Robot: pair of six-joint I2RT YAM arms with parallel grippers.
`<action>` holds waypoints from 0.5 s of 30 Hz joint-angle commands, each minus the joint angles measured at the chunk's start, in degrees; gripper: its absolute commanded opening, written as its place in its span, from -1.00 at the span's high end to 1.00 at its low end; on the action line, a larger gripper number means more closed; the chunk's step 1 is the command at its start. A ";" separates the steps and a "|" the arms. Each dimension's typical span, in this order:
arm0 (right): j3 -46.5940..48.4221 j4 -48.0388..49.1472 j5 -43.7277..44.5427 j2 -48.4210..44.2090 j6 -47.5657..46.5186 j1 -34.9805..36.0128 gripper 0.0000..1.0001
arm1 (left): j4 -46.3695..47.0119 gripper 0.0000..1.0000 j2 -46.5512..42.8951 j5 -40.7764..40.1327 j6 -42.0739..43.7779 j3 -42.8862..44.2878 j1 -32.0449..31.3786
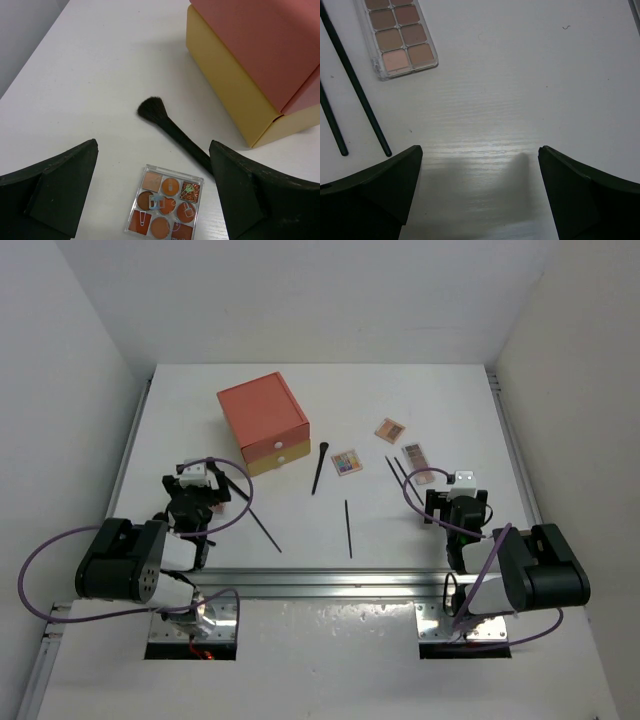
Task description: Organize the makeup
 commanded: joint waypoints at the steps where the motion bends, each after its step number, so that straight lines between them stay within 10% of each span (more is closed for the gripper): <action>1: -3.65 1.30 -0.32 -0.53 -0.03 0.20 -1.00 | 1.60 -0.99 0.16 -0.27 -0.69 1.12 -1.01; 6: 11.84 -31.79 4.77 -10.36 1.81 0.99 -1.00 | 2.32 -0.99 -3.94 0.17 1.77 -0.20 -1.54; 15: 41.77 -58.89 10.65 -12.49 -22.13 12.85 -1.00 | -40.04 -0.99 -30.68 -8.46 12.99 15.70 -3.21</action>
